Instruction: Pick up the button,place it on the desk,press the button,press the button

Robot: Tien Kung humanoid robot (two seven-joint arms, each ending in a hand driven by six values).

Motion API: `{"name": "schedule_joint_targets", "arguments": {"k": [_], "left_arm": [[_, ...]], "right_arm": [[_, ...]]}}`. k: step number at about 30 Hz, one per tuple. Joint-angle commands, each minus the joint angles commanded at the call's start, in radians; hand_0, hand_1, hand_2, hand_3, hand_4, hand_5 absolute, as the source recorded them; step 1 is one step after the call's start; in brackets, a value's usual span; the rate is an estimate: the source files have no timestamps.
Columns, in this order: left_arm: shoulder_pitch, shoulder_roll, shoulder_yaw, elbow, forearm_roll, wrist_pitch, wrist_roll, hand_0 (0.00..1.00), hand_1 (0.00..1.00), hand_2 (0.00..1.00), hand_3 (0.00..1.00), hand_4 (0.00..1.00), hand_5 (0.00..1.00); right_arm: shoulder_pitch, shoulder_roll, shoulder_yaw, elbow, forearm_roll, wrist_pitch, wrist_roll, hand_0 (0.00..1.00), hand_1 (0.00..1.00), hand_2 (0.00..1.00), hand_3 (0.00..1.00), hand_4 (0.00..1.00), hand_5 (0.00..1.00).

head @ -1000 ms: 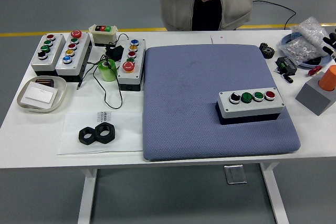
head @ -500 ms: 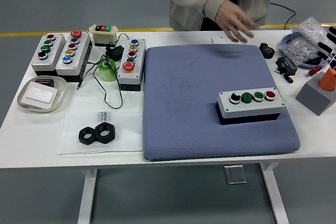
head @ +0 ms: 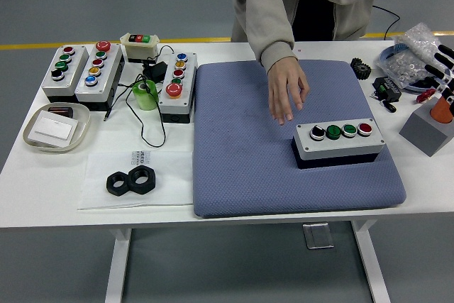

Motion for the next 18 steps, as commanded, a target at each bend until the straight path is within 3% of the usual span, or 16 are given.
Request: {"name": "schedule_joint_targets", "arguments": {"k": [18], "left_arm": [[0.000, 0.000, -0.002, 0.000, 0.004, 0.000, -0.001, 0.709, 0.829, 0.885, 0.831, 0.648, 0.998]], "right_arm": [[0.002, 0.004, 0.001, 0.001, -0.003, -0.004, -0.016, 0.955, 0.856, 0.879, 0.840, 0.468, 0.936]]}}
